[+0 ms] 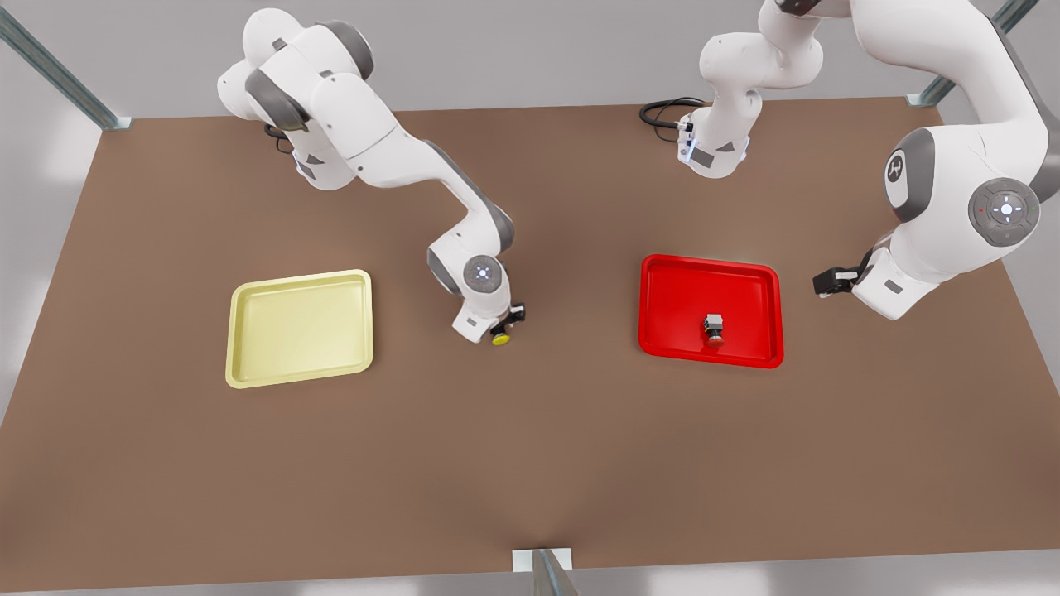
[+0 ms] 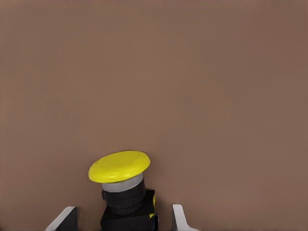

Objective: Place the switches on the corresponding trays according to their colors

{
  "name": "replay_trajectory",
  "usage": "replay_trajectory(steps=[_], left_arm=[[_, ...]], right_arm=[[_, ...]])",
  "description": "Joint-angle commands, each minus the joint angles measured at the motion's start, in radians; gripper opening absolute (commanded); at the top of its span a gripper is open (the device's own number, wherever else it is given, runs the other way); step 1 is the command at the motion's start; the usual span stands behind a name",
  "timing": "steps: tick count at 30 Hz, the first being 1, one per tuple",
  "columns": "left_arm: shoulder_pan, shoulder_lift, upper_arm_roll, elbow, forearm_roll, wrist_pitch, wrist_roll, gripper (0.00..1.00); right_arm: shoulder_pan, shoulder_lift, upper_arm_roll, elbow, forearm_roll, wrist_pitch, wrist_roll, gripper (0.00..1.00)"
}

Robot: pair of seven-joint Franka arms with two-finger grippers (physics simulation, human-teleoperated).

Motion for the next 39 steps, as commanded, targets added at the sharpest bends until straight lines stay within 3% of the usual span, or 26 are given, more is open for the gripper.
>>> replay_trajectory(steps=[1, 6, 8, 9, 11, 26, 31, 35, 39], left_arm=[[0.000, 0.000, 0.000, 0.000, 0.000, 0.000, 0.000, 1.00], [0.000, 0.000, 0.000, 0.000, 0.000, 0.000, 0.000, 1.00], [0.000, 0.000, 0.000, 0.000, 0.000, 0.000, 0.000, 1.00], [0.000, 0.000, 0.000, 0.000, 0.000, 0.000, 0.000, 1.00], [0.000, 0.000, 0.000, 0.000, 0.000, 0.000, 0.000, 1.00], [0.000, 0.000, 0.000, 0.000, 0.000, 0.000, 0.000, 1.00], [0.000, 0.000, 0.000, 0.000, 0.000, 0.000, 0.000, 1.00], [0.000, 0.001, 0.000, 0.000, 0.000, 0.000, 0.000, 1.00], [0.000, 0.001, 0.000, 0.000, 0.000, 0.000, 0.000, 1.00]], right_arm=[[0.000, 0.002, 0.000, 0.001, 0.017, 0.004, -0.012, 1.00], [0.014, 0.017, 0.000, 0.001, 0.017, 0.005, -0.015, 1.00], [0.015, 0.017, 0.002, 0.003, 0.017, 0.002, -0.017, 0.69], [0.015, 0.017, 0.002, 0.003, 0.017, 0.002, -0.028, 0.60], [0.015, 0.016, 0.003, 0.001, 0.019, 0.001, -0.037, 0.50], [0.009, 0.002, 0.005, 0.001, 0.017, -0.013, -0.040, 0.50], [-0.009, -0.088, 0.008, -0.033, 0.019, -0.156, -0.110, 0.51], [-0.046, -0.196, -0.003, -0.139, 0.017, -0.219, -0.255, 0.51], [-0.078, -0.358, -0.121, -0.369, 0.016, -0.222, -0.551, 0.51]])
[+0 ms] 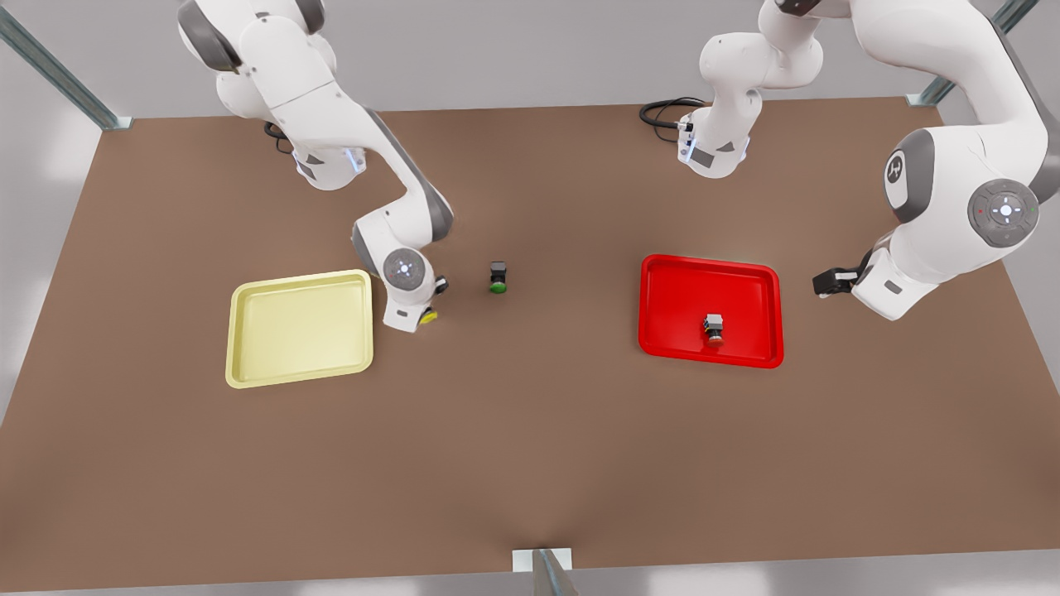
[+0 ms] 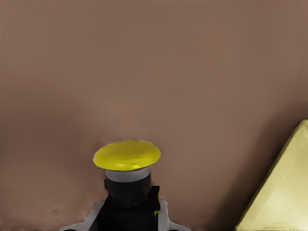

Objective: Place the switches on the corresponding trays according to their colors

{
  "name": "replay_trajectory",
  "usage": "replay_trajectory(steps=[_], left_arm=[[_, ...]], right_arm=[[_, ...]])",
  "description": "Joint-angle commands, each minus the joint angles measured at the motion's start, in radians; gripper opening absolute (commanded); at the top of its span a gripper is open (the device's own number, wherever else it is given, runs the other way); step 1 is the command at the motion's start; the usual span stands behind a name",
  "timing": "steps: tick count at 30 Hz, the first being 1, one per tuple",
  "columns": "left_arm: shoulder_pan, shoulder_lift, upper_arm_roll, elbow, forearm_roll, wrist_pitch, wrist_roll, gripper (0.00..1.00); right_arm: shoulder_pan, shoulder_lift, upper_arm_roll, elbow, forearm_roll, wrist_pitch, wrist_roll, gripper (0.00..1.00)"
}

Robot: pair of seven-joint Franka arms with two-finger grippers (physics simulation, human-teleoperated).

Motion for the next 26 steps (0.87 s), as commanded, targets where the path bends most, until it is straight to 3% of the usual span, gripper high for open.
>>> replay_trajectory(steps=[1, 3, 4, 5, 6, 12, 14, 15, 16, 17, 18, 22, 26], left_arm=[[0.000, 0.000, 0.000, 0.000, 0.000, 0.000, 0.000, 1.00], [0.000, 0.000, 0.000, 0.000, 0.000, 0.000, 0.000, 1.00], [0.000, 0.000, 0.000, 0.000, 0.000, 0.000, 0.000, 1.00], [0.000, 0.006, 0.000, 0.000, 0.000, 0.000, 0.000, 1.00], [0.000, 0.006, 0.000, 0.000, 0.000, 0.000, 0.000, 1.00], [0.000, 0.006, 0.000, 0.000, 0.000, 0.000, 0.000, 1.00], [0.000, 0.006, 0.000, 0.000, 0.000, 0.000, 0.000, 1.00], [0.000, 0.006, 0.000, 0.000, 0.000, 0.000, 0.000, 1.00], [0.000, 0.006, 0.000, 0.000, 0.000, 0.000, 0.000, 1.00], [0.000, 0.005, 0.000, 0.000, 0.000, 0.000, 0.000, 1.00], [0.002, 0.001, 0.000, 0.000, -0.001, 0.000, 0.000, 1.00], [0.066, -0.022, 0.000, -0.003, -0.032, -0.016, 0.002, 1.00], [0.075, -0.029, 0.000, -0.002, -0.032, -0.040, 0.002, 1.00]], right_arm=[[0.005, -0.013, -0.023, -0.023, -0.009, 0.000, -0.028, 0.51], [-0.023, -0.066, -0.144, -0.141, -0.037, 0.000, -0.227, 0.51], [-0.069, -0.060, -0.162, -0.146, -0.084, 0.007, -0.283, 0.51], [-0.069, -0.055, -0.195, -0.144, -0.115, 0.006, -0.300, 0.60], [-0.070, -0.050, -0.198, -0.143, -0.117, 0.009, -0.301, 1.00], [-0.079, -0.050, -0.208, -0.138, -0.117, 0.001, -0.303, 1.00], [-0.082, -0.165, -0.199, -0.065, -0.150, -0.138, -0.297, 1.00], [-0.172, -0.143, -0.053, 0.213, -0.170, -0.282, -0.289, 1.00], [-0.187, -0.060, 0.012, 0.628, -0.235, -0.489, -0.290, 1.00], [-0.168, 0.051, 0.014, 0.970, -0.236, -0.686, -0.287, 1.00], [-0.170, 0.045, 0.008, 1.038, -0.232, -0.723, -0.281, 1.00], [-0.202, -0.198, 0.052, 0.850, -0.225, -0.706, -0.122, 1.00], [-0.222, -0.222, 0.080, 0.801, -0.229, -0.677, -0.108, 1.00]])
